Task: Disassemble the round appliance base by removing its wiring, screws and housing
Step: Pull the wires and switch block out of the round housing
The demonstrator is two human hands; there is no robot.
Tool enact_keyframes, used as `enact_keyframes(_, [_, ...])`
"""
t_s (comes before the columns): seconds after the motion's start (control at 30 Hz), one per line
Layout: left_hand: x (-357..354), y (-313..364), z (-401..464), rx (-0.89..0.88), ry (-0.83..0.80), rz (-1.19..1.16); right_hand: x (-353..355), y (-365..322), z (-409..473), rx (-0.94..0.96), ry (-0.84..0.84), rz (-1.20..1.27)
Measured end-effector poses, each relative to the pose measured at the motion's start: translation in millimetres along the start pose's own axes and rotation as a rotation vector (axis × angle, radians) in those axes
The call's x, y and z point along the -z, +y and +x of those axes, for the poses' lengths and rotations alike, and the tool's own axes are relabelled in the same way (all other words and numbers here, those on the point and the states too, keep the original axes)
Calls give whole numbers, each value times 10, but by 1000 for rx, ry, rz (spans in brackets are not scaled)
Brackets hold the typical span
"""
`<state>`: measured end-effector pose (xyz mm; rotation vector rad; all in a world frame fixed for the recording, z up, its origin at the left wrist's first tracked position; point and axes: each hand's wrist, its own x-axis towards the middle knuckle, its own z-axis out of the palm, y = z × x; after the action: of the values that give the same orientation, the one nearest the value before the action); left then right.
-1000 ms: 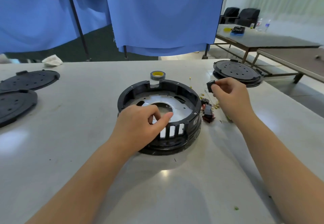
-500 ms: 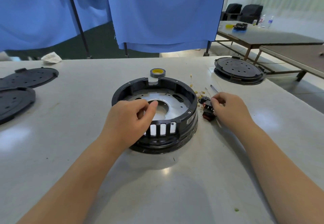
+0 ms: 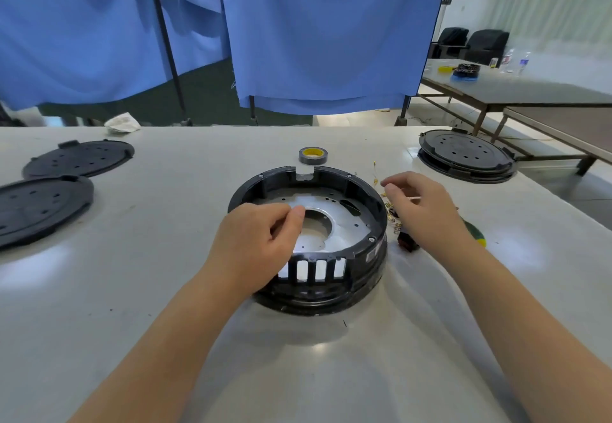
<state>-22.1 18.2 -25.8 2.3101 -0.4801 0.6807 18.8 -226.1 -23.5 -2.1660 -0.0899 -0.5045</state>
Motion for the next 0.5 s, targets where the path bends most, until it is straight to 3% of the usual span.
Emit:
enact_keyframes(0.13, [21,-123,88,180,164,-65,-163,-132,148,-162,-142,61])
enact_keyframes(0.2, [32,-223,115,418,129,-133,-236,-156,189,-258,-209,65])
enact_keyframes(0.33, [49,-305,132,867,-3,-601,-308,-141,185,-357,-244,78])
enact_keyframes(0.5, [66,-404,163,869,-38,-721,-305,-125,125,-321,-146,158])
